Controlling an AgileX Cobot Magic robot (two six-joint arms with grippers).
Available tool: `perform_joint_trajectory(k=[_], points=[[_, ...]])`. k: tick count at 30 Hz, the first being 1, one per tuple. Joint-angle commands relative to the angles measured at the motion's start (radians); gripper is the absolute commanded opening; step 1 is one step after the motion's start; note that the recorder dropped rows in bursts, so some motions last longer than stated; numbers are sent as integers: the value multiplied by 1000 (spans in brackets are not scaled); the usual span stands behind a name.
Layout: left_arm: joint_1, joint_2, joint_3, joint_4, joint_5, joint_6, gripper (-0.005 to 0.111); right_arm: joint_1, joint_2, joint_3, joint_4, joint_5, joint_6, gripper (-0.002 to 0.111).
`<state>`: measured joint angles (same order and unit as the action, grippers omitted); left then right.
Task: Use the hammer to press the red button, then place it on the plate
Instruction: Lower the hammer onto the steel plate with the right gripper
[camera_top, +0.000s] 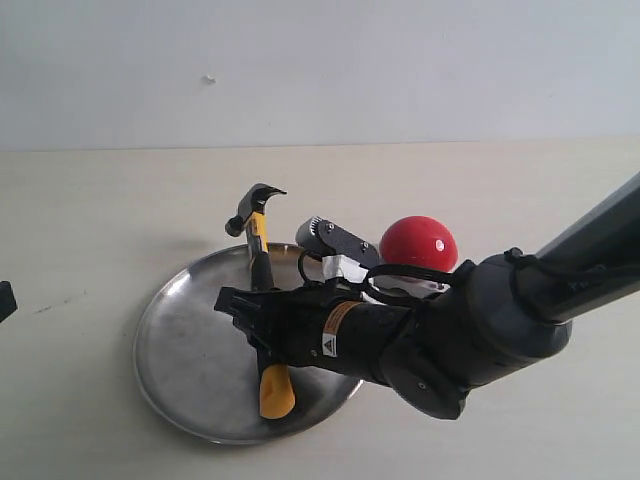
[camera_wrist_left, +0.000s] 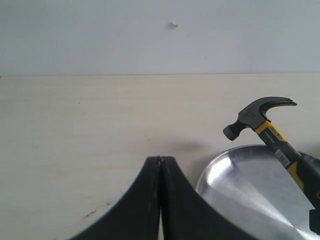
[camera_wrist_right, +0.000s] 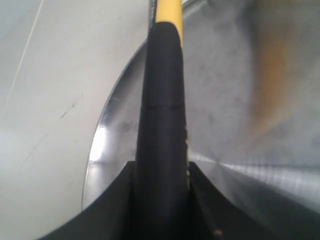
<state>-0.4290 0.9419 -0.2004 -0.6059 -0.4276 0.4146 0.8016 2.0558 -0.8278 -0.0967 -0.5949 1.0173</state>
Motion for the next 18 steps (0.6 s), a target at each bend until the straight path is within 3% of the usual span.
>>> perform_joint_trajectory(k=[1, 18], points=[[-5, -6, 5, 1, -13, -3, 0, 1, -5, -27, -49, -81, 40, 0], [-5, -6, 5, 1, -13, -3, 0, 1, 40, -29, -118, -118, 162, 0]])
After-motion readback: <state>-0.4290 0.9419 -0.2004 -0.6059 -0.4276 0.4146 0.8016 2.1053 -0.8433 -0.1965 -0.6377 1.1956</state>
